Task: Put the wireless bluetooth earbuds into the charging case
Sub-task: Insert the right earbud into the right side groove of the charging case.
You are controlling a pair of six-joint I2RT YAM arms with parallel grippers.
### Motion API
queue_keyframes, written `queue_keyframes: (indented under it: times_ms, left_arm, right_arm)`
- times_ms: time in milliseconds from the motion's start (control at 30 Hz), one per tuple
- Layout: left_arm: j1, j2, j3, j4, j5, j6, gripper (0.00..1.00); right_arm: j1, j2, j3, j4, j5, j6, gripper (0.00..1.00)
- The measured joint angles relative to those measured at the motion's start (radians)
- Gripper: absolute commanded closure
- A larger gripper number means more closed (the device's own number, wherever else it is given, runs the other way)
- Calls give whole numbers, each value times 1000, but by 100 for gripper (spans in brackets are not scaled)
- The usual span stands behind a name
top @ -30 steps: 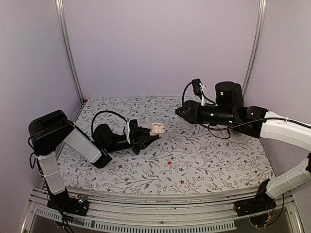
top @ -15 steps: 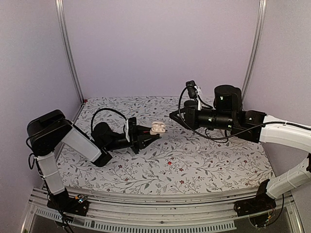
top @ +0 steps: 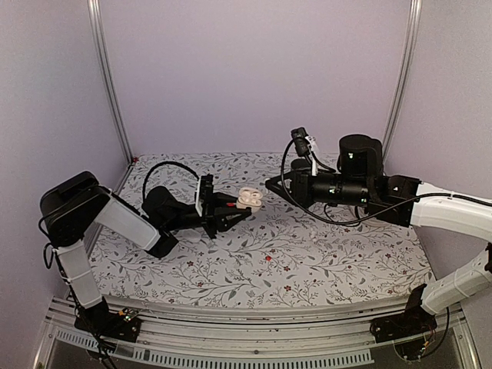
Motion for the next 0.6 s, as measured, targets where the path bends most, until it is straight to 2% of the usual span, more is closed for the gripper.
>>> queue_keyframes:
  times_ms: [333, 600]
  left_arm:
    - [17, -2, 29, 0, 146, -146, 100]
    - [18, -6, 32, 0, 157, -167, 100]
  right_arm:
    - [0, -16, 0, 2, -38, -34, 82]
    - [0, -29, -2, 26, -63, -45, 82]
